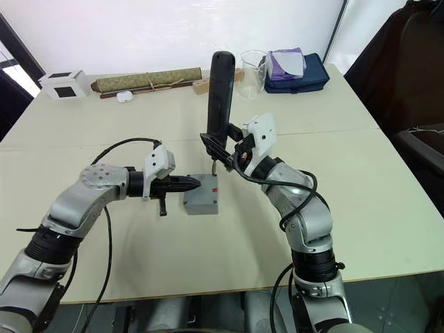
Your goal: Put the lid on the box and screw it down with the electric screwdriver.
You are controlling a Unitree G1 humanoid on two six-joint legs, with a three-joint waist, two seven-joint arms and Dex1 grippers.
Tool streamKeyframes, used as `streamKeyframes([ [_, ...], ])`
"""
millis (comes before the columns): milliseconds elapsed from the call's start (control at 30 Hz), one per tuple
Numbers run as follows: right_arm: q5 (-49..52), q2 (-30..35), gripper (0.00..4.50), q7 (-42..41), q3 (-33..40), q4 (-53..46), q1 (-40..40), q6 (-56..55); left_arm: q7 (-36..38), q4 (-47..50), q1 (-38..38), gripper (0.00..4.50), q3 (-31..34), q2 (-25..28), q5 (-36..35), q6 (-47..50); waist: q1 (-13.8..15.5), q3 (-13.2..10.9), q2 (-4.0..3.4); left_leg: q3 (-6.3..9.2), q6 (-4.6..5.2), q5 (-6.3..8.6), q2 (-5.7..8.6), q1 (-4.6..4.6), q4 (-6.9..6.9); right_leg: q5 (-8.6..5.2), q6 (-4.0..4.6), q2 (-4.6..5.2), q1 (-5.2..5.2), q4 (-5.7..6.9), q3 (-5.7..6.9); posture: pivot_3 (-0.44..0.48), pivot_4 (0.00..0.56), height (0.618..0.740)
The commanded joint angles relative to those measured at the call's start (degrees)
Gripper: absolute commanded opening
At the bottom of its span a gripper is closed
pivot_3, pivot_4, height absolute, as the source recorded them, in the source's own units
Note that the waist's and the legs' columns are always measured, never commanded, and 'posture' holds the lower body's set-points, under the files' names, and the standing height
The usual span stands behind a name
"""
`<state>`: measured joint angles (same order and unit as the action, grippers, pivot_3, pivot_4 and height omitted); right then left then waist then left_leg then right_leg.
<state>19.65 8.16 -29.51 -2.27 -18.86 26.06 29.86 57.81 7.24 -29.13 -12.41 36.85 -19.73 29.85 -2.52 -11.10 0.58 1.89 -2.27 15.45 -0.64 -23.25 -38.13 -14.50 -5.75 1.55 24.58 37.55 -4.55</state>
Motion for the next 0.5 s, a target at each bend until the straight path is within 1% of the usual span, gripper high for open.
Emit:
streamKeyframes([
  [33, -0.41, 0.17, 2.15, 0.26, -0.22, -0.89, 0.61, -4.27, 0.16, -0.64, 0.41, 0.00, -0.58, 0.01, 1.14, 0.75, -0.01, 0.00, 0.00, 0.00, 0.00, 0.00, 0.00, 0.00, 0.00, 0.00, 0.00, 0.00, 0.00, 0.00, 0.00, 0.000, 0.150, 0.740],
  [167, -2.08, 1.16, 2.15, -0.05, -1.79, 0.62, 0.13, -6.22, 0.01, -0.31, 0.49, 0.00, -0.45, -0.04, 1.03, 1.05, -0.02, 0.00, 0.01, 0.01, 0.00, 0.00, 0.00, 0.01, 0.00, 0.00, 0.00, 0.00, 0.00, 0.00, 0.00, 0.000, 0.150, 0.740],
  [500, -3.91, 3.62, 2.15, -0.27, -2.95, 4.02, 0.36, -8.90, 0.05, -0.59, 0.68, 0.00, -0.17, -0.18, 1.02, 0.87, -0.01, 0.06, 0.09, 0.01, 0.00, 0.00, -0.01, 0.10, 0.00, 0.00, 0.00, -0.01, -0.10, 0.00, 0.00, 0.000, 0.150, 0.740],
])
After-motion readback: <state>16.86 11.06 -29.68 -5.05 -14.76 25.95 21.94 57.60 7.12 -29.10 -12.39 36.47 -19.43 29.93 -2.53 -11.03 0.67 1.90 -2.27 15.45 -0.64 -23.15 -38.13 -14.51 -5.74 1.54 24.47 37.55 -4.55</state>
